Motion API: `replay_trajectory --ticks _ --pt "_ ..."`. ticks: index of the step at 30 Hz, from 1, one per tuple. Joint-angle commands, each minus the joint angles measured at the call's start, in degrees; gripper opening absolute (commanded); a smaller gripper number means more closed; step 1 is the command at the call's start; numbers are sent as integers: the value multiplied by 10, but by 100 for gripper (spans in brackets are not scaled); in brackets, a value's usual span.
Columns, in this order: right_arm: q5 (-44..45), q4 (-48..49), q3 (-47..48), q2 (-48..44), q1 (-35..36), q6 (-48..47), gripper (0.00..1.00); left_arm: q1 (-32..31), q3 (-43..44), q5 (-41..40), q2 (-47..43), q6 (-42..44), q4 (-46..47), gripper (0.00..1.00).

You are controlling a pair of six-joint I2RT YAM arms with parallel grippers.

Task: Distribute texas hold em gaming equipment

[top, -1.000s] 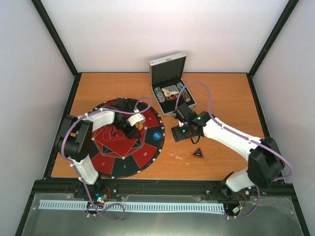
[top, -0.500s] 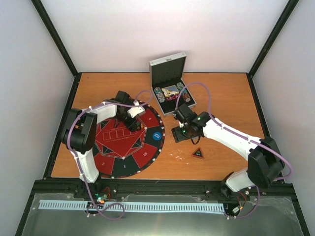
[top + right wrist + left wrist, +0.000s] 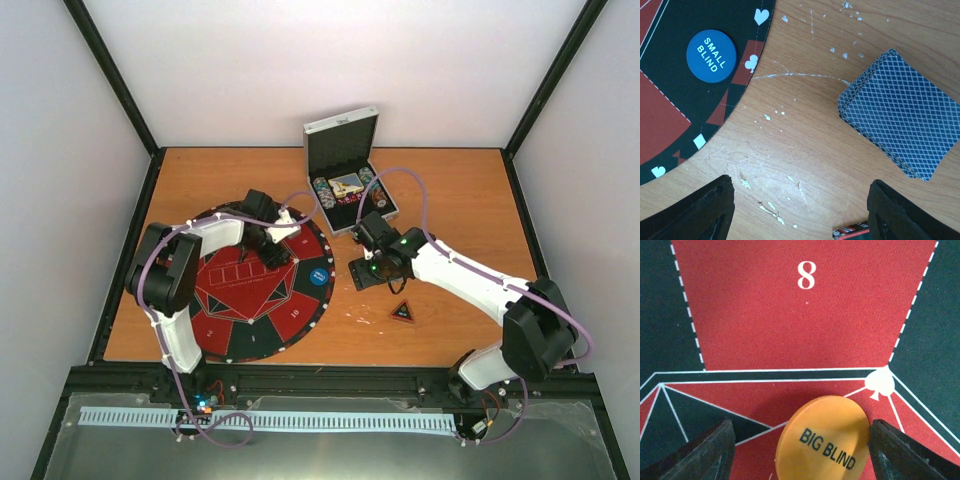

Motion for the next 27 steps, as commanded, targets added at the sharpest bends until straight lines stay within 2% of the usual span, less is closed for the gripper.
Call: replay_trajectory --ticks 1,7,14,16,20,23,27 --pt "0 5 -5 9 -2 -4 73 -13 -27 -36 -7 13 12 74" --pt "-2 4 -1 20 -2 -6 73 -15 -19 -14 3 11 0 74" --pt "-1 4 -1 21 -2 -8 73 -15 -17 -9 5 9 5 66" --pt "-3 4 -2 23 -2 -9 73 -15 -17 -7 2 7 8 67" --pt "-6 6 -1 27 -2 -10 73 -15 -12 -25 -1 5 10 78" --pt "-7 4 3 31 -2 -13 73 -15 -8 -22 -8 8 9 78" --pt "-7 3 5 33 -2 -14 73 -15 -9 -19 -6 12 3 70"
